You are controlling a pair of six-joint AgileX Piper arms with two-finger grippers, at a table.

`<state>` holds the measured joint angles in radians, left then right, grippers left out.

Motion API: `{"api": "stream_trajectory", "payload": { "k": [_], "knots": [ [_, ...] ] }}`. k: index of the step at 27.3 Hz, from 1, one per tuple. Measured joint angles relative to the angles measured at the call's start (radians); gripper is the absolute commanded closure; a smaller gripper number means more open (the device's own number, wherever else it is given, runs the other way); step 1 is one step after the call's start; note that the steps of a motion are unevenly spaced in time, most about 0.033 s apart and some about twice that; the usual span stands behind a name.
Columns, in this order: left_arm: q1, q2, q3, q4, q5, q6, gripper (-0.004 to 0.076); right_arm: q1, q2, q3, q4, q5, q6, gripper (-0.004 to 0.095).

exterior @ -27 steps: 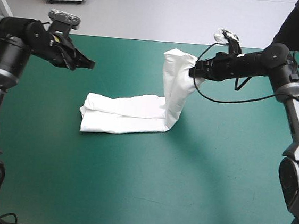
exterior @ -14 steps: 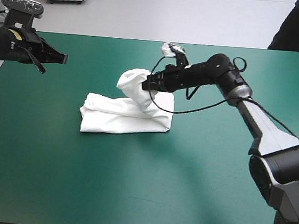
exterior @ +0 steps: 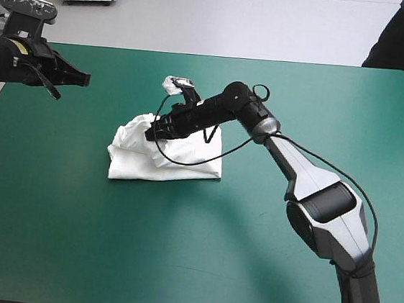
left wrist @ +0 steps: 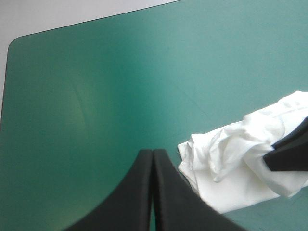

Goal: Fold the cloth

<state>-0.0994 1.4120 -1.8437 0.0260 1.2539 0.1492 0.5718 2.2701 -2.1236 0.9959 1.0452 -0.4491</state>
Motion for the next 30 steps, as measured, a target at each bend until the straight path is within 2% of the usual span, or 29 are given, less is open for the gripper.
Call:
{"api": "stream_trajectory", "payload": {
  "k": [4,7,15,17,18,19,22,27,30],
  "knots": [
    [0.000,0.000,0.000,0.000,0.000,0.000,0.0733,0.004,0.045,-0.047,0.000,0.064,0.001,0.0476],
    [0.000,0.000,0.000,0.000,0.000,0.000,0.0733,0.003,0.050,-0.069,-0.012,0.101,0.003,0.0397],
    [0.000,-0.017,0.000,-0.001,0.000,0.000,0.0733,-0.053,0.039,-0.208,-0.182,0.181,0.123,0.0394],
    [0.000,-0.036,0.000,0.001,0.000,0.000,0.0733,-0.088,0.017,-0.211,-0.260,0.187,0.160,0.0394],
    [0.000,-0.064,0.000,0.010,0.001,0.000,0.0733,-0.124,-0.014,-0.210,-0.355,0.190,0.205,0.0394],
    [0.000,-0.076,0.000,0.015,0.001,0.000,0.0733,-0.146,-0.037,-0.200,-0.393,0.190,0.229,0.0395],
    [0.000,-0.125,0.000,0.036,0.001,0.000,0.0732,-0.241,-0.166,-0.074,-0.450,0.190,0.266,0.0394],
    [0.000,-0.162,0.006,0.030,0.001,0.000,0.0727,-0.317,-0.348,0.213,-0.482,0.190,0.253,0.0393],
    [0.000,-0.172,0.036,-0.005,0.001,0.002,0.0657,-0.328,-0.434,0.354,-0.473,0.199,0.216,0.0392]
  ]
}}
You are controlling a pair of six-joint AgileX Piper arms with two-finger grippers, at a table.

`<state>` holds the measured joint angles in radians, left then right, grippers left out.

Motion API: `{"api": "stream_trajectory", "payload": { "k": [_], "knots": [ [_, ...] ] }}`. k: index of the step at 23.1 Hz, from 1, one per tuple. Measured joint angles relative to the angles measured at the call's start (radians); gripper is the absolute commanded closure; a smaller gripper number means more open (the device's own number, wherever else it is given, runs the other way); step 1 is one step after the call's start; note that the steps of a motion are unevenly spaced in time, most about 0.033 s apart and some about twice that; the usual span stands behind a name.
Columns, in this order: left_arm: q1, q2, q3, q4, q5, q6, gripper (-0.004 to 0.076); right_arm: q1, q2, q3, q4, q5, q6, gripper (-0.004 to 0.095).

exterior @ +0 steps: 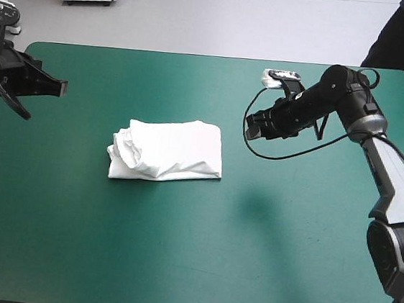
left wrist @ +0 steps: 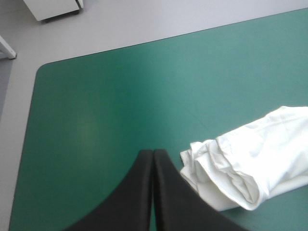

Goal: Fold the cloth

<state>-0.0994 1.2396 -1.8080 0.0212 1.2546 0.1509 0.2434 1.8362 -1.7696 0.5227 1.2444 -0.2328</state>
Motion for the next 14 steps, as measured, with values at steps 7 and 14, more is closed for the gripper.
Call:
{"api": "stream_trajectory", "payload": {
  "k": [7,14],
  "knots": [
    [0.000,0.001,0.028,-0.079,0.000,0.025,0.0460,0.000,0.123,0.025,0.186,-0.028,-0.109,0.0392],
    [0.000,0.001,0.028,-0.101,0.000,0.030,0.0436,0.034,0.273,0.019,0.255,-0.051,-0.177,0.0392]
  ]
}}
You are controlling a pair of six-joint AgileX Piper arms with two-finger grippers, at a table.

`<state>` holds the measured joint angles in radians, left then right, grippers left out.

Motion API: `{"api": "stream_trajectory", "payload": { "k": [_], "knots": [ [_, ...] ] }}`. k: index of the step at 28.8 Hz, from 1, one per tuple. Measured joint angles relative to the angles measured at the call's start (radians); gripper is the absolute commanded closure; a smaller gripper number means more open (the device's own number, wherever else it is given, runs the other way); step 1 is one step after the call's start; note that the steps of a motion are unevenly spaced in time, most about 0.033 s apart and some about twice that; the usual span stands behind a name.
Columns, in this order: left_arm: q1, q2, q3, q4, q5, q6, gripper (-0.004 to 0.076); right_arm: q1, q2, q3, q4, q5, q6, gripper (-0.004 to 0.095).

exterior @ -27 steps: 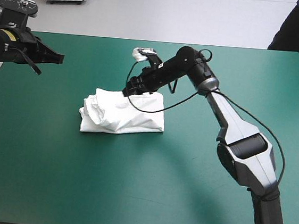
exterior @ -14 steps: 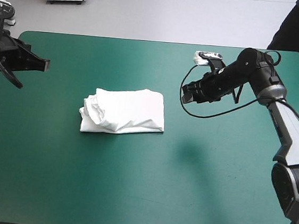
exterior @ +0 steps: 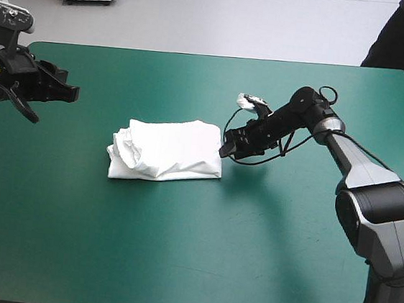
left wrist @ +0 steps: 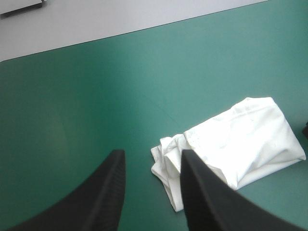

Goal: Fold the cloth

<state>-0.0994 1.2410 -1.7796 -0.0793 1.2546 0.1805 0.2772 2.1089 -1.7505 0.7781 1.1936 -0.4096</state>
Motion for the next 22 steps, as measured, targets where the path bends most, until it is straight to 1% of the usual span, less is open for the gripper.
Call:
{"api": "stream_trajectory", "payload": {
  "k": [5,12,15,17,18,22],
  "knots": [
    [0.000,0.002,0.000,-0.007,0.000,0.005,0.0436,0.037,0.054,-0.049,0.023,-0.016,-0.016,0.0393],
    [0.000,0.010,0.000,-0.013,0.000,0.005,0.0436,0.050,0.113,-0.089,0.044,-0.035,-0.017,0.0393],
    [0.000,0.010,0.000,-0.019,0.000,0.005,0.0436,0.057,0.130,-0.099,0.059,-0.039,-0.017,0.0421],
    [0.000,0.011,0.000,-0.022,0.000,0.005,0.0436,0.062,0.137,-0.102,0.063,-0.041,-0.017,0.0511],
    [0.000,0.011,0.000,-0.023,0.000,0.005,0.0436,0.065,0.140,-0.104,0.064,-0.045,-0.016,0.0580],
    [0.000,0.011,0.000,-0.023,0.000,0.005,0.0436,0.075,0.147,-0.106,0.051,-0.064,-0.015,0.0915]
  ]
}}
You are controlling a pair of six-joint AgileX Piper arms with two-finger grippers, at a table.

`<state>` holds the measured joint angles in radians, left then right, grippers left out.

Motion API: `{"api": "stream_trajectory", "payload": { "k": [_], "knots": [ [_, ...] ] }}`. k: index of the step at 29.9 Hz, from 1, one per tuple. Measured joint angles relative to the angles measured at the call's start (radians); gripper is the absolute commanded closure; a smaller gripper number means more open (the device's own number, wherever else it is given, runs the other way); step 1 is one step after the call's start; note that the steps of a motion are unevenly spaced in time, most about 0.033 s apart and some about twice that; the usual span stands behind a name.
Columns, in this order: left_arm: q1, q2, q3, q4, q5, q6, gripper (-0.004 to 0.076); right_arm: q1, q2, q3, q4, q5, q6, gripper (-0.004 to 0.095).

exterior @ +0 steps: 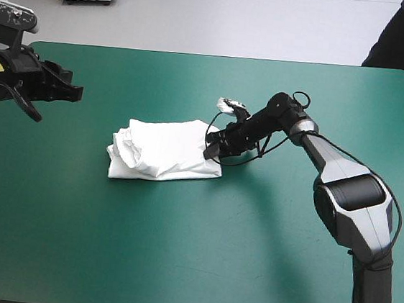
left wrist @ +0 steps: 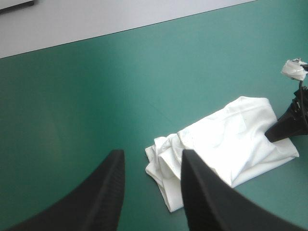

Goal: Fold the cloth

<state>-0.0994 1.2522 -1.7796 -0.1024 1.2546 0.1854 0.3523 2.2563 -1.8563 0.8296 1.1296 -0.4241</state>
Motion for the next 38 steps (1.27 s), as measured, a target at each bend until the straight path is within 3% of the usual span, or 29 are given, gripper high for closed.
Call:
{"api": "stream_trajectory", "payload": {
  "k": [7,16,29,38],
  "knots": [
    [0.000,0.000,0.000,-0.007,0.000,0.000,0.0436,0.002,0.003,-0.019,-0.060,-0.010,0.010,0.0916],
    [0.000,0.000,0.000,-0.030,-0.001,0.000,0.0437,-0.097,-0.028,-0.072,-0.315,0.064,0.085,0.0915],
    [0.000,0.000,0.000,-0.048,-0.007,0.016,0.0437,-0.445,-0.222,0.171,-0.604,0.061,0.110,0.0915],
    [0.000,0.000,0.000,-0.049,-0.012,0.016,0.0437,-0.742,-0.389,0.398,-0.681,-0.028,0.118,0.0915]
  ]
}}
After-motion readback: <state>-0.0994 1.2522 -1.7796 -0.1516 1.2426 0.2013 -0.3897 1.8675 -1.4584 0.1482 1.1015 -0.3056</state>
